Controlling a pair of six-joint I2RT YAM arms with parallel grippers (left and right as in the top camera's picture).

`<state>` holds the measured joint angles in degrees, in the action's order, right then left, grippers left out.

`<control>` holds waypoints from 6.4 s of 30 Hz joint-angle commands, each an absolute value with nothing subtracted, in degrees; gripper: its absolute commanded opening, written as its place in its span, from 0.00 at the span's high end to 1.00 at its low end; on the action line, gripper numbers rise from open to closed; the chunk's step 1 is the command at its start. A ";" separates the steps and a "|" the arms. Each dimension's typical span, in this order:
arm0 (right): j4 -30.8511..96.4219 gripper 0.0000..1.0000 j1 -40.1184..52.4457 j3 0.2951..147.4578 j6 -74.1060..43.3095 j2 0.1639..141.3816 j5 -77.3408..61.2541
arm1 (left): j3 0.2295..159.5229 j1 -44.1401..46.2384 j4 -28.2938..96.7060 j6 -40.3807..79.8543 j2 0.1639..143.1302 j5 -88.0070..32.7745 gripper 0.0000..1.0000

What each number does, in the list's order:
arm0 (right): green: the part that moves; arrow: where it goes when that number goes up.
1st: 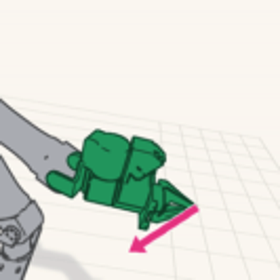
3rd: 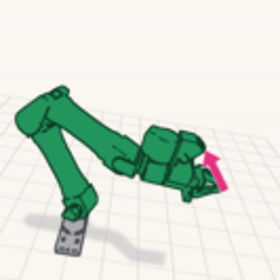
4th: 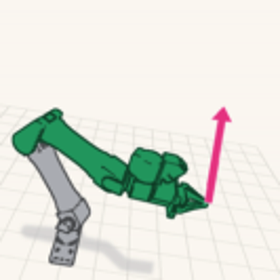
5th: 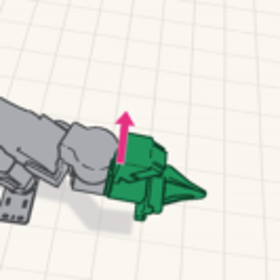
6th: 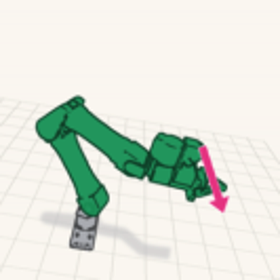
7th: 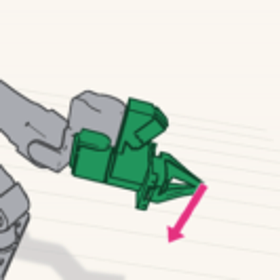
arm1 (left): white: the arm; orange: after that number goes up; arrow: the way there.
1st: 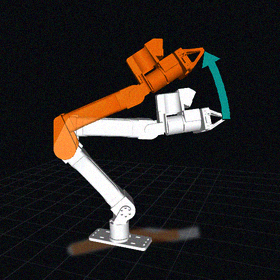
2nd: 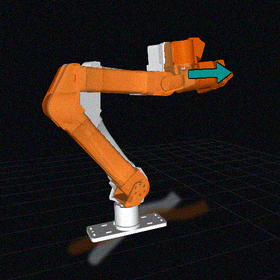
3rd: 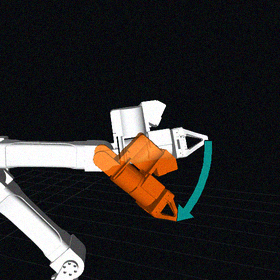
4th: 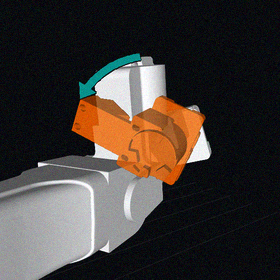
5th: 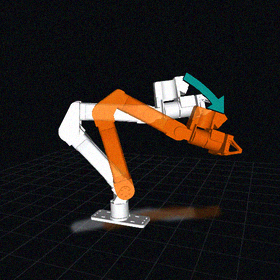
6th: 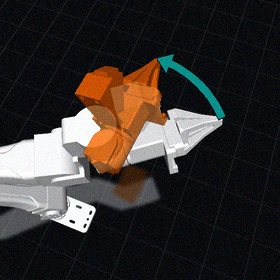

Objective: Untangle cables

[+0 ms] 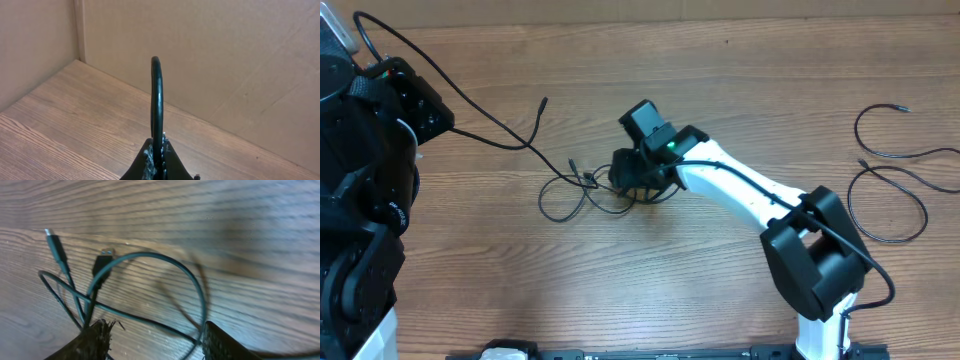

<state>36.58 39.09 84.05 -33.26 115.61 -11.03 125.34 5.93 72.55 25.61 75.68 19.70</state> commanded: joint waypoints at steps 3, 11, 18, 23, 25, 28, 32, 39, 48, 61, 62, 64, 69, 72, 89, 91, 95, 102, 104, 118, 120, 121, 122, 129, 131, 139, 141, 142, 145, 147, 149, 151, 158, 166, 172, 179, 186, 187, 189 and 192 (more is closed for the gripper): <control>33.87 0.38 42.15 85.45 -23.40 119.42 -9.04 | 125.45 5.58 72.90 26.41 75.64 20.56 0.96; 30.87 0.36 46.13 85.45 -14.37 121.64 -8.93 | 125.45 5.58 74.02 26.41 75.64 23.09 0.96; 28.71 0.51 46.44 85.45 -12.99 121.64 -2.72 | 125.45 5.58 74.78 26.44 75.64 24.03 0.96; 27.07 0.75 45.63 85.45 -12.99 121.64 0.43 | 125.47 5.58 74.59 26.83 75.64 25.93 0.96; 26.46 0.81 45.23 85.45 -12.99 121.67 0.43 | 125.47 5.58 74.13 27.53 75.61 25.89 0.96; 25.17 0.89 44.69 85.45 -12.99 122.30 1.58 | 125.47 5.58 71.99 29.71 75.22 25.80 0.96; 24.14 0.91 44.01 85.45 -13.13 123.42 2.31 | 125.51 5.58 66.70 32.42 73.69 24.27 0.96; 24.10 0.93 43.79 85.45 -13.43 123.46 2.28 | 125.51 5.58 52.86 32.38 68.79 27.40 0.96; 24.08 0.96 43.79 85.45 -13.43 123.46 2.28 | 125.51 5.58 48.66 32.14 67.33 42.92 0.96; 24.40 0.96 43.13 85.52 -15.00 123.44 2.55 | 125.45 5.58 64.34 32.14 72.93 34.35 0.96; 24.60 0.96 42.81 85.58 -15.81 123.37 2.66 | 125.45 5.58 65.89 32.16 73.82 33.23 0.96; 25.08 0.96 41.74 85.60 -18.04 123.09 2.81 | 125.45 5.58 68.14 32.14 75.66 30.68 0.96; 26.44 0.96 38.57 85.60 -21.50 122.26 2.63 | 125.45 5.58 72.07 32.16 80.64 25.45 0.96; 26.17 0.96 36.53 85.60 -22.81 122.02 2.39 | 125.45 5.58 73.49 32.14 83.61 21.63 0.96; 24.75 0.96 31.48 85.58 -22.74 122.02 -5.28 | 125.43 5.19 92.07 32.84 101.62 13.21 0.96; 24.80 0.96 31.48 85.58 -22.74 122.02 -5.28 | 125.40 4.60 94.04 32.80 103.96 13.56 0.95; 24.88 0.96 31.48 85.58 -22.74 122.02 -5.28 | 125.21 3.27 96.82 32.14 108.97 12.97 0.95; 24.91 0.96 31.48 85.58 -22.72 122.02 -5.28 | 123.04 2.13 96.82 31.27 116.11 10.87 0.88; 24.93 0.96 31.48 85.58 -22.72 122.02 -5.28 | 122.69 1.87 96.82 31.24 118.04 10.85 0.88; 24.93 0.96 31.48 85.58 -22.74 122.02 -5.30 | 120.25 0.86 96.82 30.00 127.50 10.44 0.38; 24.93 0.96 31.48 85.58 -22.74 122.02 -5.30 | 120.09 0.78 96.84 30.06 128.20 10.41 0.33; 24.93 0.96 31.48 85.58 -22.74 122.02 -5.30 | 120.07 0.75 96.84 30.22 128.57 10.44 0.32; 24.93 0.96 31.48 85.58 -22.74 122.02 -5.30 | 120.07 0.75 96.84 30.52 128.79 10.39 0.32; 25.15 0.96 31.48 85.58 -22.72 122.02 -5.30 | 120.03 0.73 95.48 35.00 128.14 10.44 0.32; 25.23 0.96 31.48 85.58 -22.72 122.02 -5.30 | 120.03 0.71 95.61 36.18 127.48 10.39 0.31; 25.32 0.95 31.48 85.58 -22.74 122.02 -5.30 | 120.03 0.99 96.86 38.81 122.13 9.52 0.37; 25.32 0.95 31.48 85.58 -22.74 122.04 -5.30 | 119.94 0.82 96.86 39.92 120.81 10.55 0.36; 25.34 0.94 31.48 85.58 -22.74 122.04 -5.30 | 119.74 0.67 96.84 41.08 120.16 11.35 0.37; 25.36 0.91 31.48 85.58 -22.74 122.04 -5.30 | 117.23 -0.47 94.96 45.28 117.08 13.65 0.35; 25.36 0.91 31.48 85.58 -22.74 122.04 -5.30 | 113.58 -1.48 91.70 46.19 114.08 13.52 0.34; 25.36 0.91 31.48 85.58 -22.74 122.04 -5.30 | 108.29 -2.81 88.27 46.83 110.48 13.45 0.32; 25.34 0.91 31.48 85.58 -22.74 122.04 -5.30 | 102.43 -4.19 85.34 47.51 107.28 13.43 0.30; 24.93 0.90 31.48 85.58 -22.74 122.04 -5.72 | 81.23 -10.04 71.85 48.03 100.27 5.69 0.22; 24.91 0.89 31.48 85.58 -22.74 122.04 -5.72 | 69.63 -12.84 60.16 53.54 100.36 2.13 0.23; 24.91 0.88 31.48 85.58 -22.74 122.04 -5.72 | 63.77 -13.19 50.72 59.11 100.38 2.07 0.25; 24.93 0.86 31.48 85.58 -22.74 122.04 -5.72 | 56.95 -13.28 44.97 65.82 100.38 2.15 0.27; 24.93 0.86 31.48 85.58 -22.74 122.04 -5.72 | 53.54 -14.00 39.77 65.54 100.38 3.73 0.94; 24.93 0.86 31.48 85.58 -22.74 122.04 -5.72 | 53.80 -14.06 39.33 63.99 100.38 3.77 0.96; 24.93 0.86 31.48 85.58 -22.74 122.04 -5.72 | 54.37 -14.26 38.09 59.75 100.38 3.75 0.96; 24.93 0.83 31.48 85.58 -22.74 122.04 -5.72 | 56.18 -14.90 36.99 53.91 100.36 3.42 0.96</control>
<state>25.19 31.33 84.23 -22.61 122.65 -5.74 55.07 -14.04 37.63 60.42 99.96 2.61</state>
